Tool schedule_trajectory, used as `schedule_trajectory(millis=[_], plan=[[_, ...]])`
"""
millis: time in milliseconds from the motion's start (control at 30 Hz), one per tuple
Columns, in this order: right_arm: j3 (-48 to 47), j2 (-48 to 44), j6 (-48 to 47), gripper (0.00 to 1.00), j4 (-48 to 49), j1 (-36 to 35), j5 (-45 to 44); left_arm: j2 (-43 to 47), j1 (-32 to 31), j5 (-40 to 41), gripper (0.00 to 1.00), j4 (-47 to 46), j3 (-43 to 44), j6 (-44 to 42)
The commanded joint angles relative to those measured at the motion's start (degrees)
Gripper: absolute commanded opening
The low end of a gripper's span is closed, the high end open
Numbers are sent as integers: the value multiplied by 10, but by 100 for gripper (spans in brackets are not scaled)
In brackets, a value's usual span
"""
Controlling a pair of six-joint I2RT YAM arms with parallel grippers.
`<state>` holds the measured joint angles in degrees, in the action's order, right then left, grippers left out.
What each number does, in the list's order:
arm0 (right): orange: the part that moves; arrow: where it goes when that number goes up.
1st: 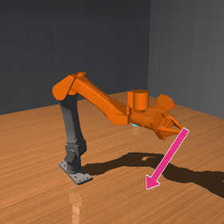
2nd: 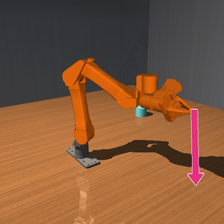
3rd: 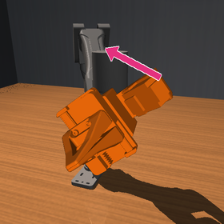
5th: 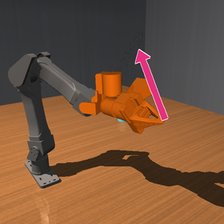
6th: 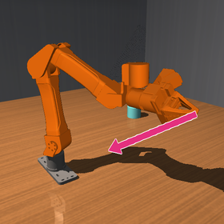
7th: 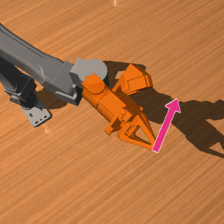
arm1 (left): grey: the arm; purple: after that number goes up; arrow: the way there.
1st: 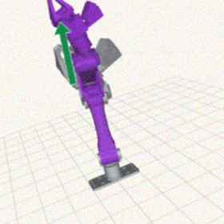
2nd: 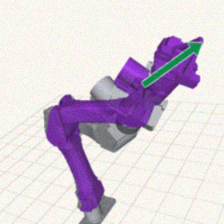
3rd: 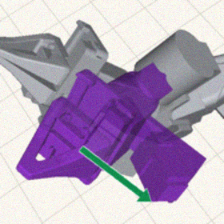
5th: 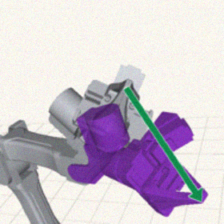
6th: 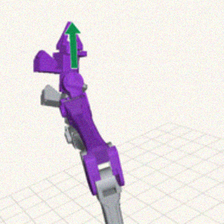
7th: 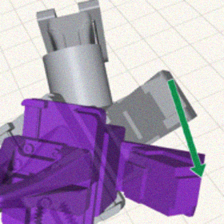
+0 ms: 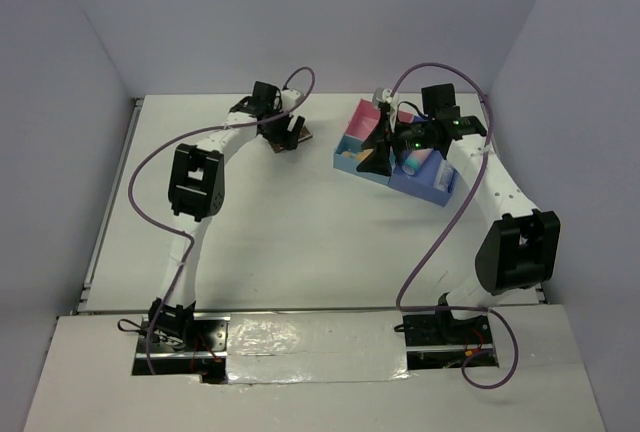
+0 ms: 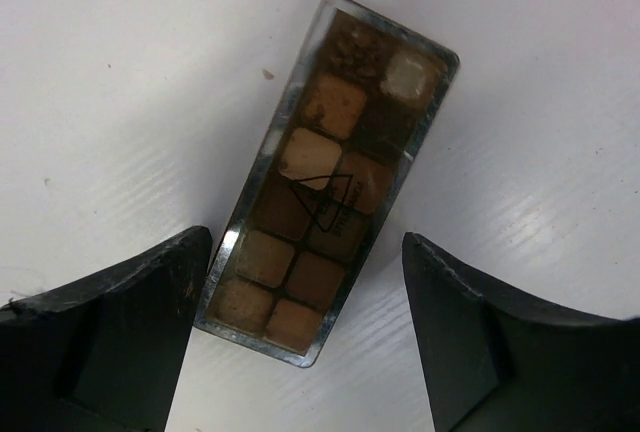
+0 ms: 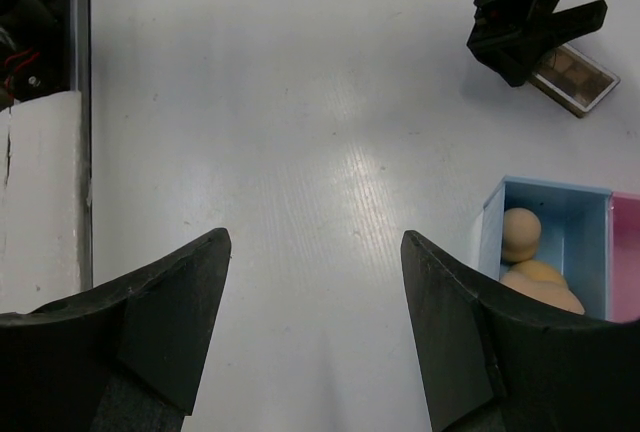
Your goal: Organize the makeup
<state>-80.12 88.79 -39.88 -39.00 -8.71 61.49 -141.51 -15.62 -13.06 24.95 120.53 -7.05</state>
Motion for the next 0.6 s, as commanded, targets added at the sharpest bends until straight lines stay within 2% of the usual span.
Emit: schedule_trajectory(millis=[0, 100, 200, 233, 333, 467, 500, 533, 567], plan=[[11, -27, 9, 76, 20, 3, 18, 12, -26, 59, 89, 62, -32, 15], [18, -33, 9, 77, 20, 4, 15, 26, -43, 116, 82, 49, -54, 12], [26, -41, 10, 76, 20, 4, 12, 47, -54, 158, 65, 28, -88, 30], [29, -44, 11, 76, 20, 4, 11, 52, -55, 165, 54, 13, -96, 35], [39, -54, 25, 76, 31, 4, 3, 76, -56, 186, 41, -18, -132, 53], [58, -65, 84, 74, 67, 4, -19, 105, -55, 191, 24, -39, -158, 64], [65, -66, 118, 73, 85, 3, -34, 122, -55, 189, 19, -44, -165, 66], [67, -66, 138, 71, 95, 4, -44, 133, -54, 183, 8, -51, -183, 65], [70, -65, 162, 71, 103, 4, -52, 156, -53, 177, 3, -67, -194, 88]])
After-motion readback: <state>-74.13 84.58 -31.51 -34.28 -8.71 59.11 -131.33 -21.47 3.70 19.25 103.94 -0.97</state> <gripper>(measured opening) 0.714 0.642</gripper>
